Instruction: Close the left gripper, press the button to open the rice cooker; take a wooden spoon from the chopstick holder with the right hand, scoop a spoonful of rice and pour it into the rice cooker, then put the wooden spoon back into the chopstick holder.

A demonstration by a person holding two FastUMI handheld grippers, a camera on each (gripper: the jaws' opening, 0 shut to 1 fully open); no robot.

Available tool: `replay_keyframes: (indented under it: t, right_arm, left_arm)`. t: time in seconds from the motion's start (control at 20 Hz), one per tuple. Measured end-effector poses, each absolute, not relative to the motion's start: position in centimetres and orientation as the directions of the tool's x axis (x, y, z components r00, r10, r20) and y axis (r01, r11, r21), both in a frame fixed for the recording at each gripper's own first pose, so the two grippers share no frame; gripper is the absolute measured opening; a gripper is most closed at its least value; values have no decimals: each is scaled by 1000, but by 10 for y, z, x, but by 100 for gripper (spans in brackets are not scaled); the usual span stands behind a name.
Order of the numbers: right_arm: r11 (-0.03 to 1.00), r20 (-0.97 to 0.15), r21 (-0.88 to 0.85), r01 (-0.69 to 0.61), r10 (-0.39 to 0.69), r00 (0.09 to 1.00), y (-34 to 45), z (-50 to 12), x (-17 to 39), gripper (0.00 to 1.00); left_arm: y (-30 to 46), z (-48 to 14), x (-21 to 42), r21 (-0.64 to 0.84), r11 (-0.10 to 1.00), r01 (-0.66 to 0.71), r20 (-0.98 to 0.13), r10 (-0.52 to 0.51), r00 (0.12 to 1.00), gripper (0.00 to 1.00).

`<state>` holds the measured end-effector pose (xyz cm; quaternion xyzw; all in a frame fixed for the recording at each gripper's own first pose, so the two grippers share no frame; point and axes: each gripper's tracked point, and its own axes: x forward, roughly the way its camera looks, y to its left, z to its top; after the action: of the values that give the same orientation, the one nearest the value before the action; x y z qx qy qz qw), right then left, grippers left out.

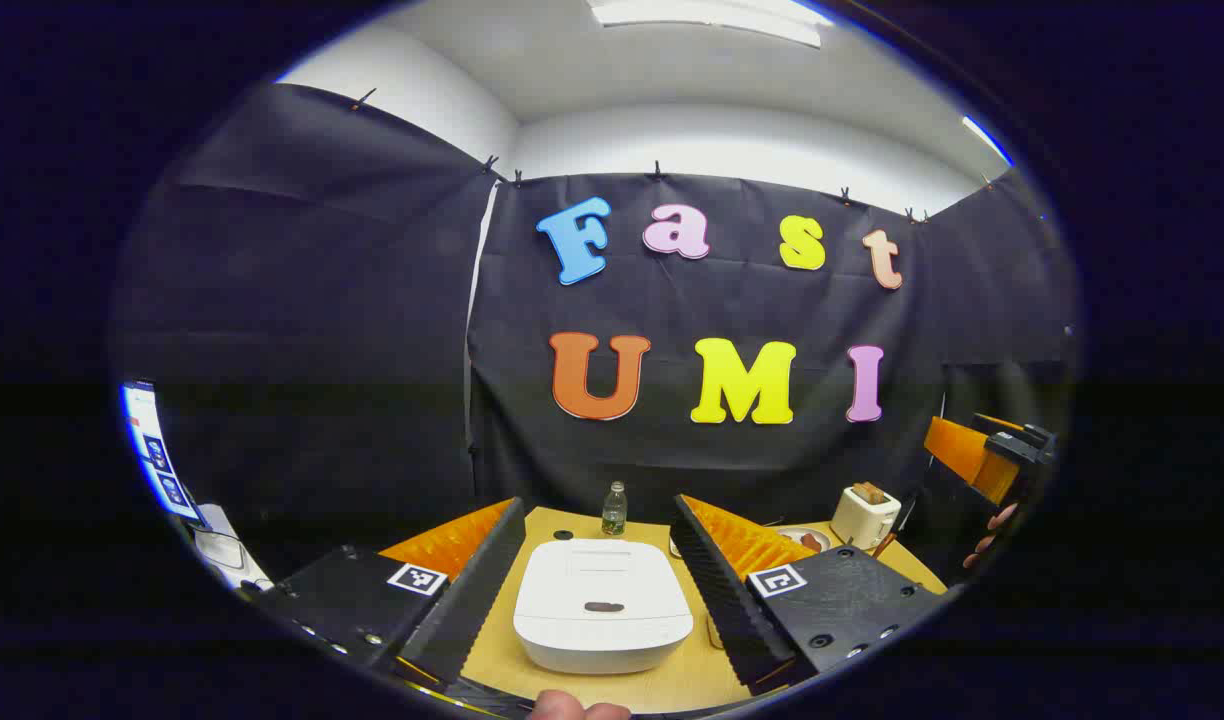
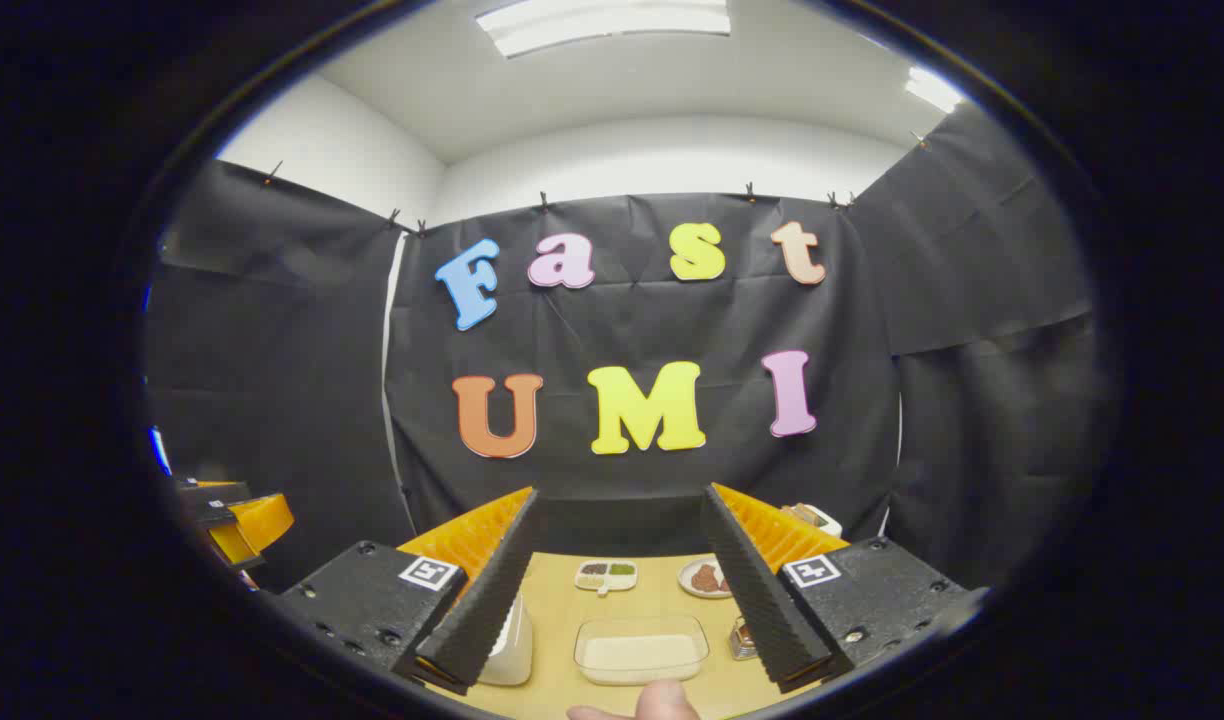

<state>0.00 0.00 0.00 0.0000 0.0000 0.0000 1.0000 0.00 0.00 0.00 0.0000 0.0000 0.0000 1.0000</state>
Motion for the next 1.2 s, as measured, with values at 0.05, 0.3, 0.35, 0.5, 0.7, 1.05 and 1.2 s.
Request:
replay_keyframes:
  t: [0.05,0.3,0.35,0.5,0.7,1.05,1.2]
  right_arm:
    - [1000,0,0,3,-3,1000,-2,-1,0,100]
    - [1000,-6,2,-4,4,1000,-2,-2,-1,100]
    - [1000,-11,1,-8,8,1000,0,-5,-1,100]
    - [1000,-16,4,-10,10,1000,0,-6,-3,100]
    - [1000,-20,2,-10,10,1000,-4,-8,-3,100]
    - [1000,-24,-4,-4,4,1000,-13,-11,-3,100]
    - [1000,-48,-2,-17,17,999,-15,-16,1,97]
  left_arm:
    - [1,-1,-1,-1,1000,-2,-1,2,1000,94]
    - [10,-3,-4,-3,999,-34,-11,34,999,94]
    - [11,-3,-4,-5,999,-35,-12,34,999,94]
    - [16,-4,-5,-4,999,-47,-18,47,999,94]
    - [15,-5,-6,-2,999,-47,-21,47,999,94]
    - [0,-10,-7,-10,1000,-15,-37,15,999,94]
    - [-4,-15,-6,-9,1000,-11,-42,11,999,94]
